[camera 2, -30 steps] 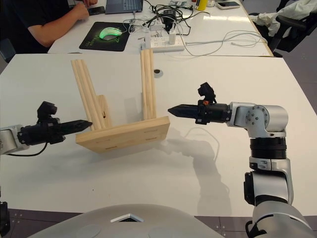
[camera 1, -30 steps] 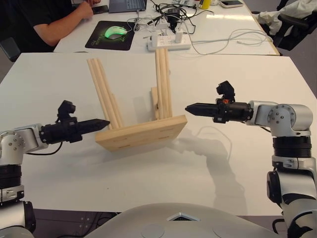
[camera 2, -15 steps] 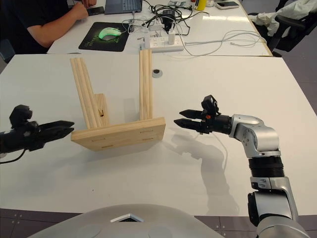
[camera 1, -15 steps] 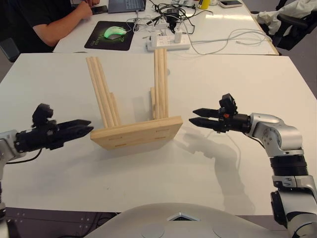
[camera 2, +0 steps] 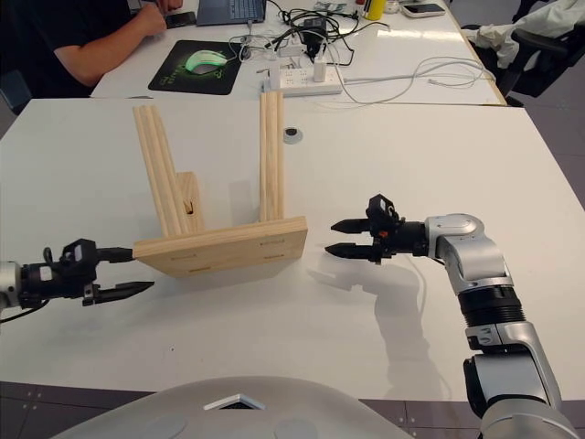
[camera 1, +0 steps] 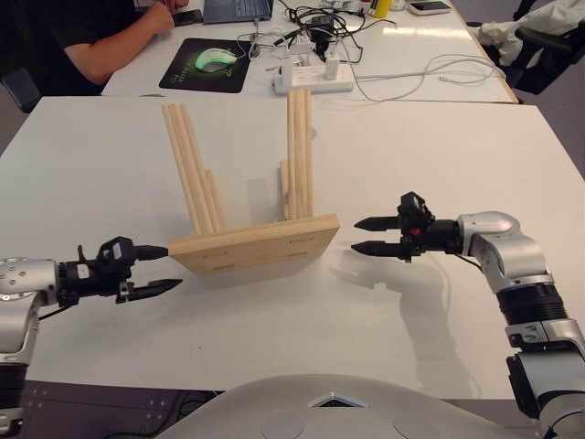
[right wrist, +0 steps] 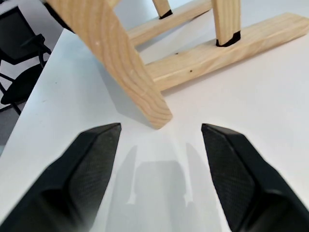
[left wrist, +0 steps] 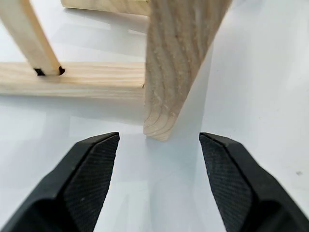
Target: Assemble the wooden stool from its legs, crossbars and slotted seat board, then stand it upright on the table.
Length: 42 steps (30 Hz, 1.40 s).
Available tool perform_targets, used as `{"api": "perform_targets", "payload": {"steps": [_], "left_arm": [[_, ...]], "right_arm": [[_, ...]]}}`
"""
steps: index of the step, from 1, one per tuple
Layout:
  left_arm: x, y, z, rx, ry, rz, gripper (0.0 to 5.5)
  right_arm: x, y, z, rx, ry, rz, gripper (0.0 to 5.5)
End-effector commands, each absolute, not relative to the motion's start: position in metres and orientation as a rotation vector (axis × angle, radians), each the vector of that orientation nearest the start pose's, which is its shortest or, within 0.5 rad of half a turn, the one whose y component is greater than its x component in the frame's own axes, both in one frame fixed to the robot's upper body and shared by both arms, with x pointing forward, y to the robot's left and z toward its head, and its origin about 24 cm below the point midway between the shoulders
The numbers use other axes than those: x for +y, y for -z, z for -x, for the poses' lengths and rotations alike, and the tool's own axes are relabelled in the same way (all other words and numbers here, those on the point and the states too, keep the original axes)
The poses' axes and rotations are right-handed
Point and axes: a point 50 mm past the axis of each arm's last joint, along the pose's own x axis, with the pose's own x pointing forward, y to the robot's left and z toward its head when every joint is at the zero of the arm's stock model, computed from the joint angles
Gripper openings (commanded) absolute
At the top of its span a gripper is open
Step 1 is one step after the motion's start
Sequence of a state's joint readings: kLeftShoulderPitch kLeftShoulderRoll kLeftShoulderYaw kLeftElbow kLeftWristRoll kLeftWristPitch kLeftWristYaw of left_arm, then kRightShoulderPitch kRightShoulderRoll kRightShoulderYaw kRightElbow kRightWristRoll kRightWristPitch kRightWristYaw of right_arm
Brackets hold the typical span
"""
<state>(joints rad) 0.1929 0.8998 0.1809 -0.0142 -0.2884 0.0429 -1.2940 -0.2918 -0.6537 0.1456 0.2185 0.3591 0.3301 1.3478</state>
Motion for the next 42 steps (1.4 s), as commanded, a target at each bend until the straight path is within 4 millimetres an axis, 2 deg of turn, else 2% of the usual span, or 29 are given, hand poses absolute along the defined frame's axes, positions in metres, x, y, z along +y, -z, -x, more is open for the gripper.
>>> {"api": "perform_targets", "payload": {"steps": [1,8,13,16,19,23,27,31,36,40,42], "left_arm": [[0.287,-0.080,-0.193,0.469,1.079,-0.462,3.09],[0.285,-0.073,-0.201,0.459,1.060,-0.461,3.09],[0.282,-0.070,-0.203,0.467,1.063,-0.454,3.09],[0.287,-0.067,-0.200,0.522,1.043,-0.411,3.09],[0.315,-0.063,-0.189,0.683,0.955,-0.376,3.09],[0.326,-0.063,-0.184,0.743,0.903,-0.313,2.52],[0.309,-0.063,-0.190,0.729,0.935,-0.231,1.96],[0.292,-0.060,-0.195,0.703,0.944,-0.214,1.38],[0.278,-0.059,-0.197,0.684,0.959,-0.209,0.64],[0.278,-0.059,-0.196,0.687,0.949,-0.216,0.02],[0.279,-0.060,-0.197,0.684,0.942,-0.223,0.01]], "right_arm": [[-0.194,-0.067,-0.267,0.402,-1.358,0.121,3.09],[-0.173,-0.055,-0.265,0.349,-1.388,0.159,3.09],[-0.169,-0.052,-0.266,0.346,-1.387,0.174,3.09],[-0.179,-0.050,-0.264,0.379,-1.376,0.196,3.09],[-0.205,-0.045,-0.262,0.440,-1.311,0.221,2.61],[-0.217,-0.041,-0.258,0.463,-1.284,0.217,1.97],[-0.205,-0.040,-0.257,0.421,-1.302,0.193,1.41],[-0.187,-0.035,-0.255,0.385,-1.291,0.191,0.81],[-0.176,-0.030,-0.257,0.366,-1.238,0.177,0.05],[-0.177,-0.029,-0.259,0.368,-1.218,0.206,0.00],[-0.175,-0.030,-0.261,0.363,-1.218,0.203,0.00]]}}
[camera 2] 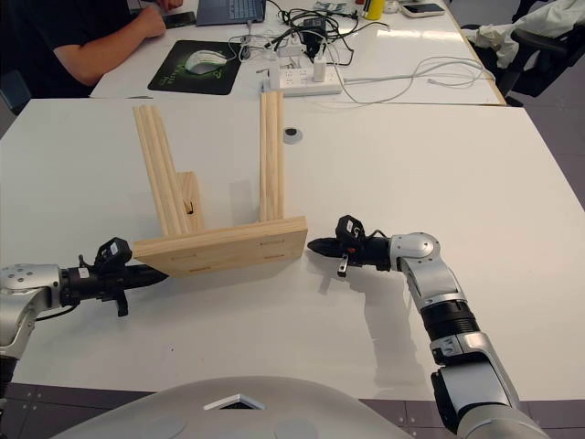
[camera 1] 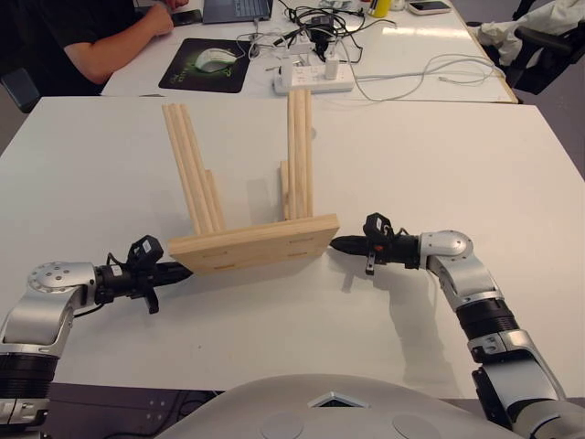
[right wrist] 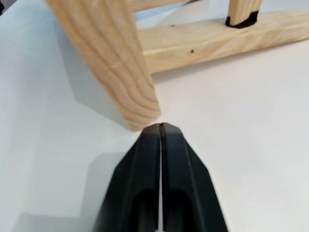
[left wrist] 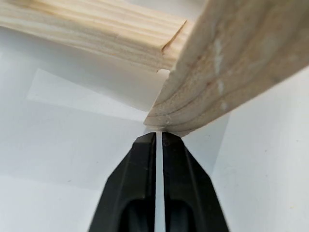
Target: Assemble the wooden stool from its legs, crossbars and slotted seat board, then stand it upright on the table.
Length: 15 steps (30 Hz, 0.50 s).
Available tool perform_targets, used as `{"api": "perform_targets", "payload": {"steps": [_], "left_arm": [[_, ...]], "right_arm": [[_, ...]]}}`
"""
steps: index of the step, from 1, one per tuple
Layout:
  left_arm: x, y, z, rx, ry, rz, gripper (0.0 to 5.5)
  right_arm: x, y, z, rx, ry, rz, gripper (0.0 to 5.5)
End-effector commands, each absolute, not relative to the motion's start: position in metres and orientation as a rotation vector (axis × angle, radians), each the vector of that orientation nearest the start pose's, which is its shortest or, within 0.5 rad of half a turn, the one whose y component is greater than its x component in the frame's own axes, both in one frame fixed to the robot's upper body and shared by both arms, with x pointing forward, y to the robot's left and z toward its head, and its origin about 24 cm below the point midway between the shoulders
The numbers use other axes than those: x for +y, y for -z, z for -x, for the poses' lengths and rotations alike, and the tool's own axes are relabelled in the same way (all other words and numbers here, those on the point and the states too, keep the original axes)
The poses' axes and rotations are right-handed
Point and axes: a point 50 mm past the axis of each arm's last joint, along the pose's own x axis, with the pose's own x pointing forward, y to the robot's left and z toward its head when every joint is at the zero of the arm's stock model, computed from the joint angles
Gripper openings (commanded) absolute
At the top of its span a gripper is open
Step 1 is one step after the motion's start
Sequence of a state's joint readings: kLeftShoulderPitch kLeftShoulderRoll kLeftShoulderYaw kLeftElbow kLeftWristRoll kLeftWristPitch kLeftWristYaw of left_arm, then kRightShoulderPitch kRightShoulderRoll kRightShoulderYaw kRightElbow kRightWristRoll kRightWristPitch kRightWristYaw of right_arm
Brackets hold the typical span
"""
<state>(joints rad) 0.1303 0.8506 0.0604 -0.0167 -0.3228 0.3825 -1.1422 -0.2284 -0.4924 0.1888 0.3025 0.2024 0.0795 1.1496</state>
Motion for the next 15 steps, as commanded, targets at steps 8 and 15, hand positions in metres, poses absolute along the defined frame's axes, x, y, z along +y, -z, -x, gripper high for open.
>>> {"api": "perform_targets", "payload": {"steps": [8,15], "left_arm": [[0.273,-0.066,-0.204,0.650,0.954,-0.227,0.01],[0.264,-0.069,-0.205,0.636,0.983,-0.224,0.01]], "right_arm": [[-0.155,-0.034,-0.261,0.323,-1.274,0.168,0.00],[-0.148,-0.038,-0.259,0.311,-1.311,0.142,0.00]]}}
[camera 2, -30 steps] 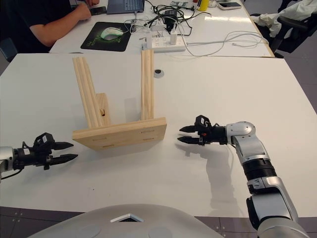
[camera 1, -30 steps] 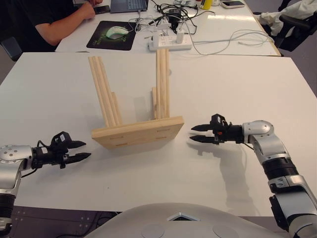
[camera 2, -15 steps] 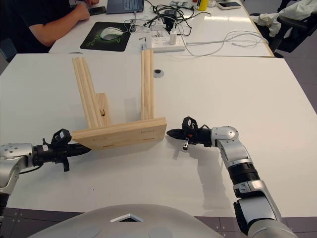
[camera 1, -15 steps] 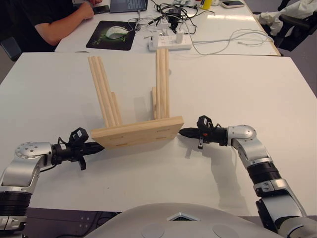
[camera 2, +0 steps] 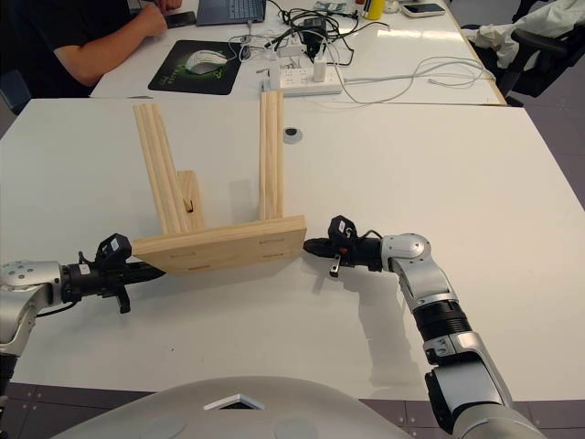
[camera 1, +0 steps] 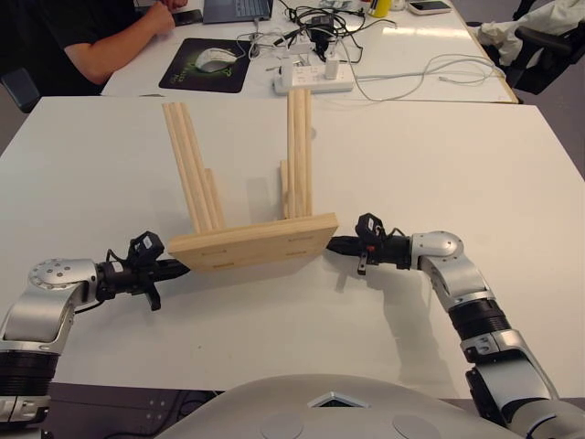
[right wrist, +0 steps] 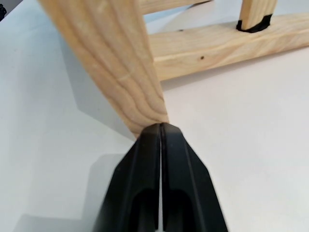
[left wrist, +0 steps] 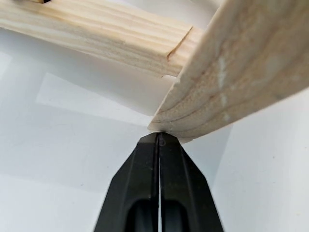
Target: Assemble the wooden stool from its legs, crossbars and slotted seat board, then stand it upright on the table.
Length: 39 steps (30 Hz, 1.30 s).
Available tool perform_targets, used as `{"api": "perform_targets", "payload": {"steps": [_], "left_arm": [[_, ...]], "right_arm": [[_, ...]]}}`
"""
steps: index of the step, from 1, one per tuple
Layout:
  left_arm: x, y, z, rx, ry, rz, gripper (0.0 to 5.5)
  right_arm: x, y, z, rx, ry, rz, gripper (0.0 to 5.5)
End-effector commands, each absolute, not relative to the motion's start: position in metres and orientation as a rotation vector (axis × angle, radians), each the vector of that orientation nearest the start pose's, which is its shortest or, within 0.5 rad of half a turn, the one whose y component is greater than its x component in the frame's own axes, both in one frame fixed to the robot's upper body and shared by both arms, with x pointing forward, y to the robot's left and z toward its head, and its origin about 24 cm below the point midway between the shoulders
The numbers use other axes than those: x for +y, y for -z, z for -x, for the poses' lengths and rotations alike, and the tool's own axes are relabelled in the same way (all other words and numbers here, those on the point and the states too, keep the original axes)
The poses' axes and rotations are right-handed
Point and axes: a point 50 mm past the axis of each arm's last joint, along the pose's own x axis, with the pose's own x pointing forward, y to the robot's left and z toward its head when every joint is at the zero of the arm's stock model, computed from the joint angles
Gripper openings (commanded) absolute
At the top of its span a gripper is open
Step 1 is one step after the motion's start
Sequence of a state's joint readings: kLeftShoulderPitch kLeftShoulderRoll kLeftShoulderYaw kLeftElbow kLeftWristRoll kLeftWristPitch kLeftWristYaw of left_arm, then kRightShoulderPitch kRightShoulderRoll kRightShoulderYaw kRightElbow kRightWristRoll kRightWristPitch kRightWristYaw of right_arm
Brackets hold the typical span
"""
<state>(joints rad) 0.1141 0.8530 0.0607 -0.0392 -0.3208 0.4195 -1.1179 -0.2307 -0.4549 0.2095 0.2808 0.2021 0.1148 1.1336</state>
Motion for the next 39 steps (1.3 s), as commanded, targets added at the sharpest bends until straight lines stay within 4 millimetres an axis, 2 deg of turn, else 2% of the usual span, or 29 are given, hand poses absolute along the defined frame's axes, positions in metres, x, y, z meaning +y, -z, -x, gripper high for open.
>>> {"api": "perform_targets", "payload": {"steps": [1,8,16,18,25,29,34,39], "left_arm": [[0.263,-0.069,-0.205,0.635,0.990,-0.225,0.01],[0.258,-0.072,-0.197,0.654,1.018,-0.226,0.01],[0.242,-0.077,-0.153,0.773,1.144,-0.218,0.01],[0.238,-0.082,-0.147,0.781,1.166,-0.221,0.01],[0.241,-0.099,-0.153,0.769,1.161,-0.255,0.01],[0.245,-0.106,-0.153,0.765,1.149,-0.258,0.01],[0.236,-0.134,-0.154,0.723,1.196,-0.241,0.01],[0.232,-0.173,-0.164,0.657,1.232,-0.275,0.01]], "right_arm": [[-0.148,-0.038,-0.257,0.317,-1.322,0.138,0.00],[-0.153,-0.045,-0.234,0.386,-1.417,0.109,0.00],[-0.164,-0.051,-0.205,0.453,-1.434,0.090,0.00],[-0.165,-0.053,-0.200,0.460,-1.428,0.079,0.00],[-0.168,-0.070,-0.175,0.502,-1.457,0.039,0.00],[-0.169,-0.089,-0.174,0.494,-1.474,0.005,0.00],[-0.175,-0.114,-0.183,0.459,-1.470,-0.018,0.00],[-0.178,-0.128,-0.179,0.477,-1.491,-0.042,0.00]]}}
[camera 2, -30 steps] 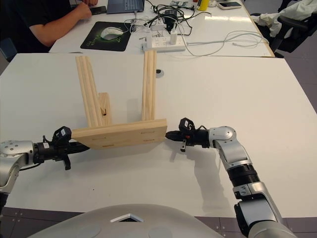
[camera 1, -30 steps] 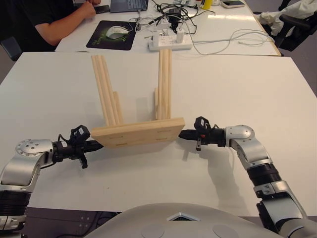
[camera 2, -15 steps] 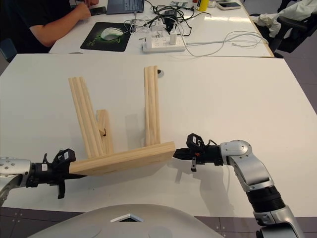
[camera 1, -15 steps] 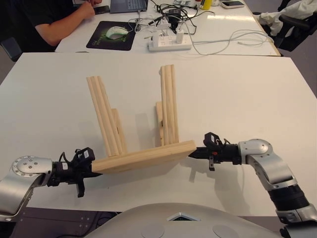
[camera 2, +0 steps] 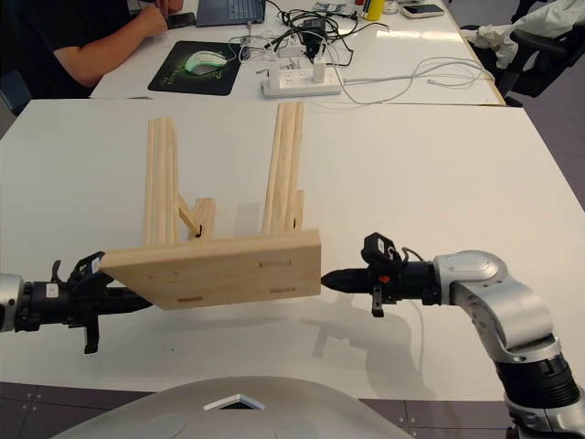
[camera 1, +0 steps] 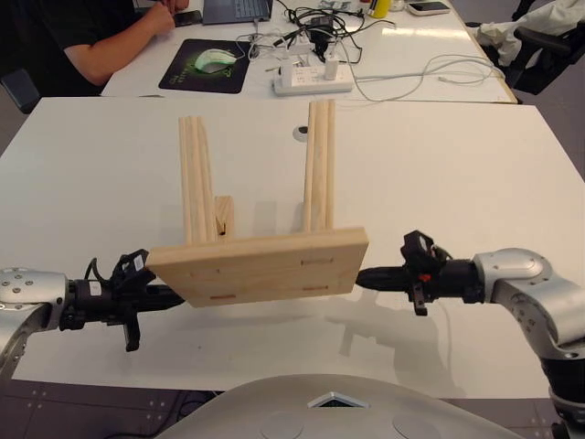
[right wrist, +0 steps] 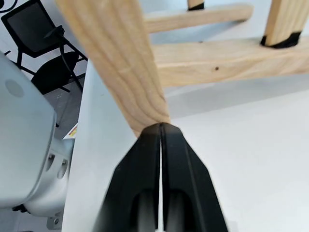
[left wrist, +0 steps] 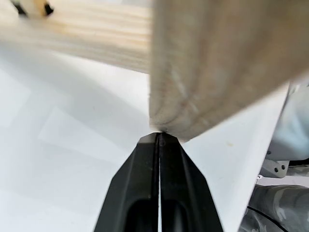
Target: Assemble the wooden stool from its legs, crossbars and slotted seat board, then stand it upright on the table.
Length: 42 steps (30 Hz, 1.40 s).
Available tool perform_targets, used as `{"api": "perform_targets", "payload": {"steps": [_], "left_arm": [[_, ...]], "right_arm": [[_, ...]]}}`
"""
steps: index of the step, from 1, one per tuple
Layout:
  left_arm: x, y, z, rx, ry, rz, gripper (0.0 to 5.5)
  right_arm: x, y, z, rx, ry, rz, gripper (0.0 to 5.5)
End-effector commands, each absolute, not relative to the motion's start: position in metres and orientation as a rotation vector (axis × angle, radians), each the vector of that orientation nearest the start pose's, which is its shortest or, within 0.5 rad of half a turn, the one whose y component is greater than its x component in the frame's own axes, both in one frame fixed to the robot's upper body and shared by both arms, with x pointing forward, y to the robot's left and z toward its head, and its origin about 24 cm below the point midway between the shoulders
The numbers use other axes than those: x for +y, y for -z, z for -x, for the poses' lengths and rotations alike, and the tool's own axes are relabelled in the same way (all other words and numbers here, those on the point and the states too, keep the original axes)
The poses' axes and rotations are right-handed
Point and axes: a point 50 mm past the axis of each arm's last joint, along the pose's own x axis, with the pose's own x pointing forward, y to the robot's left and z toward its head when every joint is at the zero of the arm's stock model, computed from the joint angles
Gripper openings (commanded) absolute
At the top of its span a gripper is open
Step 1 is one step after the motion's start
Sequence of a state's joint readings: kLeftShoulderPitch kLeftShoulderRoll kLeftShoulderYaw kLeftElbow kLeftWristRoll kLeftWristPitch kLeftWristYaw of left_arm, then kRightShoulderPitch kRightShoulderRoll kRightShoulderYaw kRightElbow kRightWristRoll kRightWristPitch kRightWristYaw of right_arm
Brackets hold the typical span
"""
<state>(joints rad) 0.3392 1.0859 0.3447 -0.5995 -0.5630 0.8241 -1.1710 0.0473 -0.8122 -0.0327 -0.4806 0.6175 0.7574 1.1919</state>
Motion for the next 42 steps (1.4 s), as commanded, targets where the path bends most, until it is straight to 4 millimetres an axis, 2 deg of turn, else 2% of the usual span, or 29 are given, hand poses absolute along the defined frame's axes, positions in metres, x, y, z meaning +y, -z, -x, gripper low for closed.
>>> {"api": "perform_targets", "payload": {"steps": [1,5,8,11,16,20,23,25,27,29,31,33,36,39,42], "left_arm": [[0.233,-0.184,-0.168,0.634,1.226,-0.282,0.01],[0.237,-0.227,-0.181,0.534,1.206,-0.300,0.01],[0.236,-0.244,-0.184,0.490,1.212,-0.296,0.01],[0.234,-0.250,-0.186,0.474,1.223,-0.278,0.01],[0.238,-0.249,-0.190,0.485,1.182,-0.305,0.01],[0.250,-0.258,-0.212,0.370,1.050,-0.354,0.01],[0.256,-0.269,-0.232,0.263,0.941,-0.375,0.01],[0.257,-0.273,-0.245,0.228,0.888,-0.383,0.01],[0.253,-0.270,-0.249,0.251,0.902,-0.388,0.01],[0.248,-0.256,-0.237,0.355,0.993,-0.408,0.01],[0.249,-0.240,-0.223,0.462,1.053,-0.404,0.01],[0.254,-0.226,-0.209,0.547,1.087,-0.402,0.01],[0.261,-0.217,-0.200,0.614,1.084,-0.408,0.01],[0.268,-0.217,-0.202,0.578,1.039,-0.427,0.01],[0.291,-0.206,-0.210,0.565,0.902,-0.458,0.01]], "right_arm": [[-0.179,-0.131,-0.178,0.483,-1.497,-0.047,0.00],[-0.180,-0.153,-0.180,0.447,-1.514,-0.074,0.00],[-0.182,-0.174,-0.192,0.373,-1.499,-0.090,0.00],[-0.184,-0.190,-0.200,0.341,-1.492,-0.105,0.00],[-0.187,-0.211,-0.212,0.293,-1.470,-0.118,0.00],[-0.180,-0.216,-0.218,0.248,-1.464,-0.186,0.00],[-0.177,-0.220,-0.233,0.200,-1.392,-0.213,0.00],[-0.178,-0.217,-0.243,0.210,-1.329,-0.202,0.00],[-0.183,-0.205,-0.255,0.256,-1.232,-0.132,0.00],[-0.190,-0.191,-0.255,0.309,-1.201,-0.043,0.00],[-0.194,-0.182,-0.250,0.336,-1.219,-0.040,0.00],[-0.193,-0.175,-0.240,0.362,-1.269,-0.069,0.00],[-0.191,-0.168,-0.230,0.398,-1.300,-0.053,0.00],[-0.195,-0.165,-0.229,0.401,-1.282,-0.013,0.00],[-0.214,-0.150,-0.241,0.430,-1.144,0.080,0.00]]}}
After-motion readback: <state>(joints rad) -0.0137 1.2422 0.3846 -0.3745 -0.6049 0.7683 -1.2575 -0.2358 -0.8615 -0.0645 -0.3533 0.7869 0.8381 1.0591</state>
